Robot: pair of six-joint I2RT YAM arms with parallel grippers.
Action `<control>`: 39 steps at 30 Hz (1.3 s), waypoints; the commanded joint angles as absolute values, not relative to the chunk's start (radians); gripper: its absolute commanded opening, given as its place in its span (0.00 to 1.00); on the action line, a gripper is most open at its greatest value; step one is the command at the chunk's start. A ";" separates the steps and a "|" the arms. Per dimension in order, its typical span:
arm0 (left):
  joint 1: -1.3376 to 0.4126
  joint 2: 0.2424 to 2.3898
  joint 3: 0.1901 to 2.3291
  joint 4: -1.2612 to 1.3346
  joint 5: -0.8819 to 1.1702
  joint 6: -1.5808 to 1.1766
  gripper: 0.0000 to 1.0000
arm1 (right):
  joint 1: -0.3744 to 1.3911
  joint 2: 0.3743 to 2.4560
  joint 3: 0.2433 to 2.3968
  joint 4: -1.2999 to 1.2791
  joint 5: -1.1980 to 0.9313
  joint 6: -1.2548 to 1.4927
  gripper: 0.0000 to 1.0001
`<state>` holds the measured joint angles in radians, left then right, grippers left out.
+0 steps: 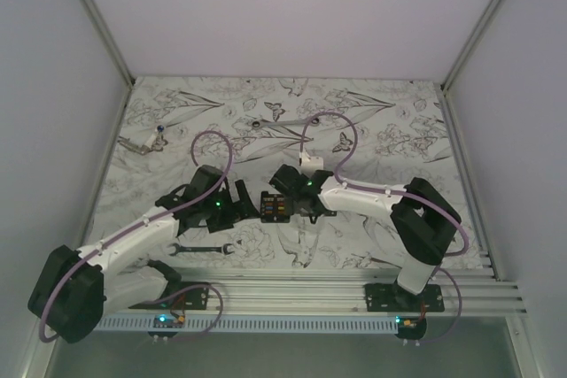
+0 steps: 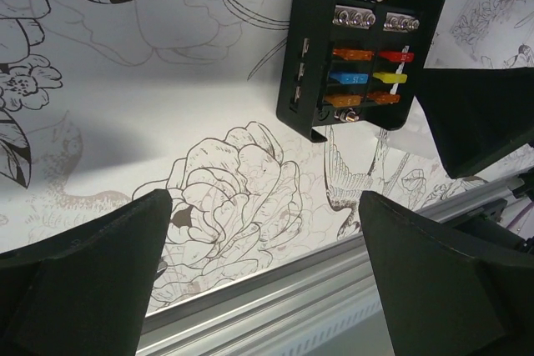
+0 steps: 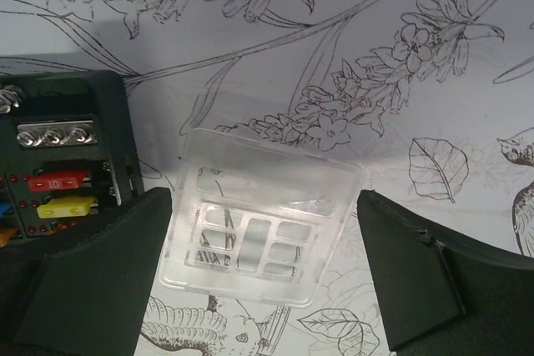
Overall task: Snap on the fuse box
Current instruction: Pick up the fuse box cover from the center of the board.
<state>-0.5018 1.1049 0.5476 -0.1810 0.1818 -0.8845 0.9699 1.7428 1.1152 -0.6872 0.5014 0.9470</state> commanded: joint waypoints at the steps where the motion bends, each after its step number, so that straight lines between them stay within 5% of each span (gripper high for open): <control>1: -0.493 1.080 0.530 -0.221 0.180 -0.852 1.00 | 0.987 1.746 1.135 -0.745 0.553 1.019 1.00; 31: -0.494 1.131 0.587 -0.219 0.219 -0.864 0.99 | 0.963 1.661 1.006 -0.622 0.366 0.911 1.00; 39: -0.501 1.221 0.662 -0.212 0.202 -0.887 0.92 | 0.963 1.608 0.998 -0.623 0.378 0.866 0.84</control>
